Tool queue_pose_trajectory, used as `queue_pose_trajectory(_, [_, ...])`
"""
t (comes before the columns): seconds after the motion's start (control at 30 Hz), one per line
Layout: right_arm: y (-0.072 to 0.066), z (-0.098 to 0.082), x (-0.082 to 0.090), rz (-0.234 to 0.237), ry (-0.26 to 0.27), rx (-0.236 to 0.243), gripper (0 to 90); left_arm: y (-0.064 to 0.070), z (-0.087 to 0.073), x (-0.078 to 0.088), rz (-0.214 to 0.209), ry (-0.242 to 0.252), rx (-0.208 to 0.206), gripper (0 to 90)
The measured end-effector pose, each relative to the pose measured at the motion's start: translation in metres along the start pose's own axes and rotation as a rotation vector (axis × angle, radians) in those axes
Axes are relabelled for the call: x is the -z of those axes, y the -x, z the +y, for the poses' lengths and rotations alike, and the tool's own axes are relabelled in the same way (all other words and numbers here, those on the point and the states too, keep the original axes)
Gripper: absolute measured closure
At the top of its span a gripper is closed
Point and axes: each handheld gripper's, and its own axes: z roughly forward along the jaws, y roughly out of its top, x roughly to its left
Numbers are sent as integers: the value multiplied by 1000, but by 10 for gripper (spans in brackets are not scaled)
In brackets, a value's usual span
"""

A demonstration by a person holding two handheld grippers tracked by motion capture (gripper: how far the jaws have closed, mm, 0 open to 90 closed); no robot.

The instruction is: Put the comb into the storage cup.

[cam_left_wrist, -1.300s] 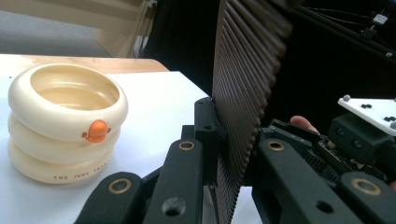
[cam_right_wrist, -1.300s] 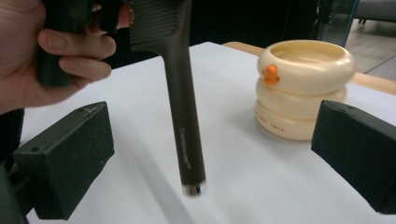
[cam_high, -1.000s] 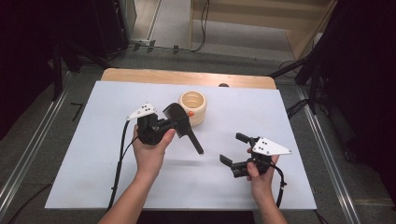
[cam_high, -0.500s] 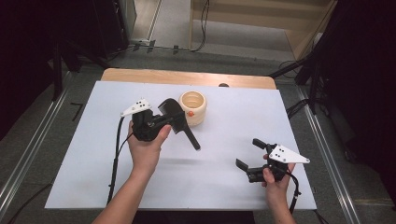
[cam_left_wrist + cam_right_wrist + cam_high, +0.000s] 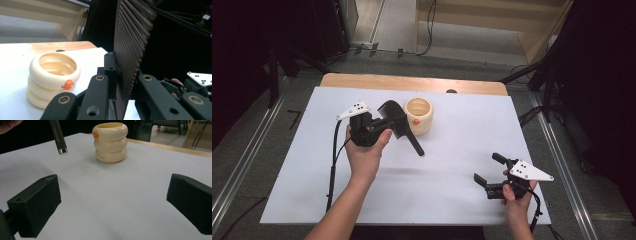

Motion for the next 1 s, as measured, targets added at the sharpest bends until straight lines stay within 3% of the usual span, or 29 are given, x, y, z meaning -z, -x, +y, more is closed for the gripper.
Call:
queue_pose_trajectory(0.5, [10, -10, 18, -36, -2, -21, 0, -7, 14, 2, 30, 9, -20, 845])
queue_pose_trajectory(1.0, [19, -17, 21, -60, -5, -15, 0, -16, 38, -2, 57, 16, -34, 844])
